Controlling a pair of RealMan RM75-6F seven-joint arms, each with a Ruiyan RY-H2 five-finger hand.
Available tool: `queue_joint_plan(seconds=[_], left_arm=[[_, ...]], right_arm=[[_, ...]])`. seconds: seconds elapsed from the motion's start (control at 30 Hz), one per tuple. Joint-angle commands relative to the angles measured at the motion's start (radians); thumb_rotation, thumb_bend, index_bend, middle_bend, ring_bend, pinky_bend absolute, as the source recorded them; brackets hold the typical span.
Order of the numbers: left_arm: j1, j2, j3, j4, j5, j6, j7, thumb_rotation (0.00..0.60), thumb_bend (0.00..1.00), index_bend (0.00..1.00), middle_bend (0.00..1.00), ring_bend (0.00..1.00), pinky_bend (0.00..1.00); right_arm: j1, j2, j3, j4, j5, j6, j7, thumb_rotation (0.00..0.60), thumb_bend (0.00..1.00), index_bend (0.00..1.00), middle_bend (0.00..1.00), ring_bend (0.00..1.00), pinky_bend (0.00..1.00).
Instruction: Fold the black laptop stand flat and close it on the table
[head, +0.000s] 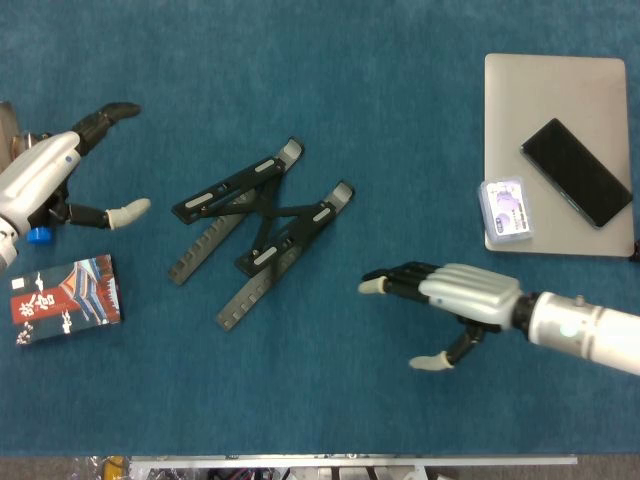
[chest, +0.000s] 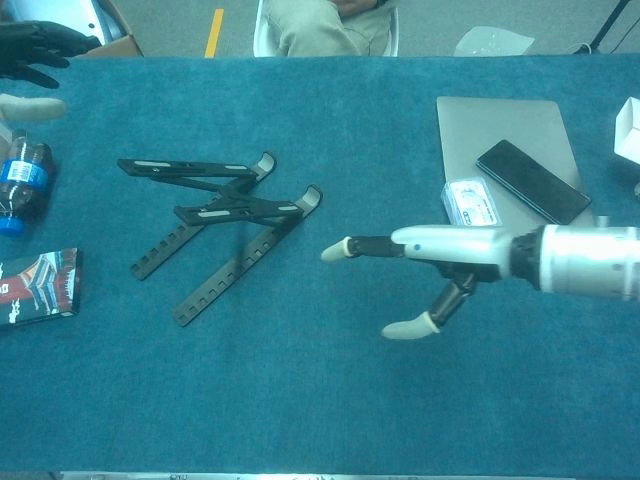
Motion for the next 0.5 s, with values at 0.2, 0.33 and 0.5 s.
queue_joint_plan(seconds=[0.2,0.33,0.5], left_arm=[[0.005,0.017,0.002,0.0,0.008,0.021,-0.016,0.425,0.25,0.0,0.03,0.0,0.09],[0.009,0.023,0.005,0.0,0.014,0.031,-0.025,0.423,0.25,0.0,0.03,0.0,0.09],[0.012,0.03,0.011,0.002,0.021,0.038,-0.034,0.421,0.25,0.0,0.03,0.0,0.09]], right_arm=[[0.048,-0.122,0.046,0.068,0.087,-0.061,-0.103,0.406,0.24,0.0,0.0,0.0,0.0],[0.052,-0.174,0.063,0.099,0.12,-0.057,-0.147,0.406,0.24,0.0,0.0,0.0,0.0],[0.059,-0.235,0.077,0.129,0.153,-0.051,-0.179,0.406,0.24,0.0,0.0,0.0,0.0]])
